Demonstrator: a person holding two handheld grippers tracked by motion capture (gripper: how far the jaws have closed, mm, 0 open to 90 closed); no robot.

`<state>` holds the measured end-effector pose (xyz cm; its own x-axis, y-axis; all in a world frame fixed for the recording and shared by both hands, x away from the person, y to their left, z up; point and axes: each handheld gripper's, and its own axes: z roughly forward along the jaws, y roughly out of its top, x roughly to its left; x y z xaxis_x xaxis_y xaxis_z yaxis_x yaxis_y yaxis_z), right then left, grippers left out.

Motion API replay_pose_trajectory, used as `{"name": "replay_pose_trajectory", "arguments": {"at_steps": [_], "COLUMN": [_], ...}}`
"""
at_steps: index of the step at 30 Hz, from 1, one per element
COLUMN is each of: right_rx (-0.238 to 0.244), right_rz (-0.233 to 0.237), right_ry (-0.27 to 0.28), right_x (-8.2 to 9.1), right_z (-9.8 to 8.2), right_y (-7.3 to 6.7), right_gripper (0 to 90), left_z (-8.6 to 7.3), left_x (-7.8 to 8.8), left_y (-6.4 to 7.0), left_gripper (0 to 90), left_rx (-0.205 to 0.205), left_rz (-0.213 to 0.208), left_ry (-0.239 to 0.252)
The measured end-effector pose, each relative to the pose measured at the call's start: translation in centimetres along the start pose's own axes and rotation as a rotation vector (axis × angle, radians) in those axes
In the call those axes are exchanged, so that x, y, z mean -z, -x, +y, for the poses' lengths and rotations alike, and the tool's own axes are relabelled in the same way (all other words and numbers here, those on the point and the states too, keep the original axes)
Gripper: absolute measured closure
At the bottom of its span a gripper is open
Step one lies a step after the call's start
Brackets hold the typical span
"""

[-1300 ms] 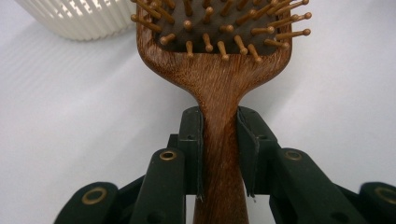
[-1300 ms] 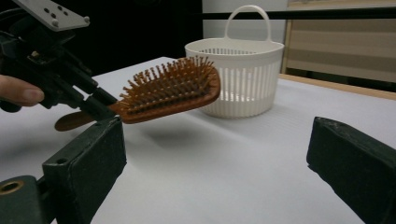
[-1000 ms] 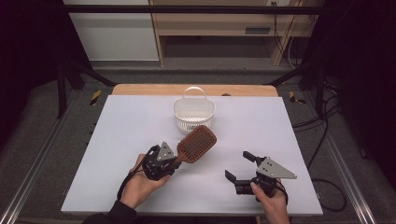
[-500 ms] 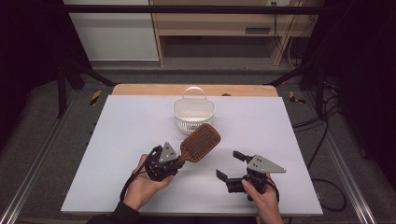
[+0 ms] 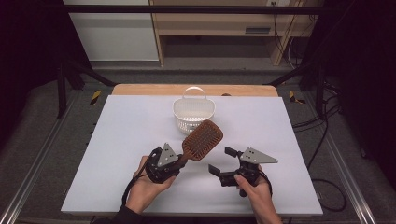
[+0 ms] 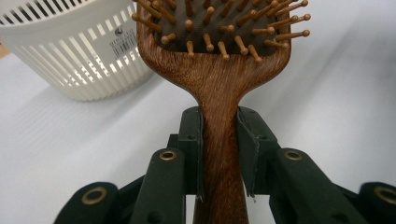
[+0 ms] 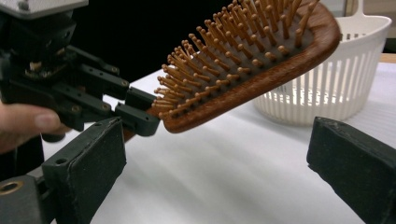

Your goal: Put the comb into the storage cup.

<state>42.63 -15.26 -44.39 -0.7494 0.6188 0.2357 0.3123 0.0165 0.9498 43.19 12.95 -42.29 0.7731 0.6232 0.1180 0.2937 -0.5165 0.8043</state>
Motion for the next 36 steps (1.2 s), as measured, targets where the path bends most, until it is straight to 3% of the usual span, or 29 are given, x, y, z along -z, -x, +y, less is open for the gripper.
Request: {"name": "replay_pose_trajectory", "arguments": {"at_steps": [8,12,22,36], "right_rx": [-0.051,-0.05,-0.071,-0.13], "right_rz": [0.047,0.062,0.067,0.062], "right_ry": [0.037,0.046,0.055,0.063], "right_x": [-0.8,-1.1,-1.8,-2.2], "right_z": [1.9,2.8,4.1,4.4], "right_y": [0.0,-0.1,0.1,0.9], "right_gripper": [5.0,5.2,6.0,9.0], "left_z": [0.2,0.4,0.6,0.7], "left_x": [0.4,0.4,0.0,-0.1], "left_y": [0.9,1.2,1.9,2.2], "left_gripper": [72.0,72.0,72.0,72.0], "left_rx": [0.0,0.007,-0.011,-0.012], "left_rz": [0.024,0.036,0.031,0.035], "left_ry": [0.099,0.131,0.137,0.152]}}
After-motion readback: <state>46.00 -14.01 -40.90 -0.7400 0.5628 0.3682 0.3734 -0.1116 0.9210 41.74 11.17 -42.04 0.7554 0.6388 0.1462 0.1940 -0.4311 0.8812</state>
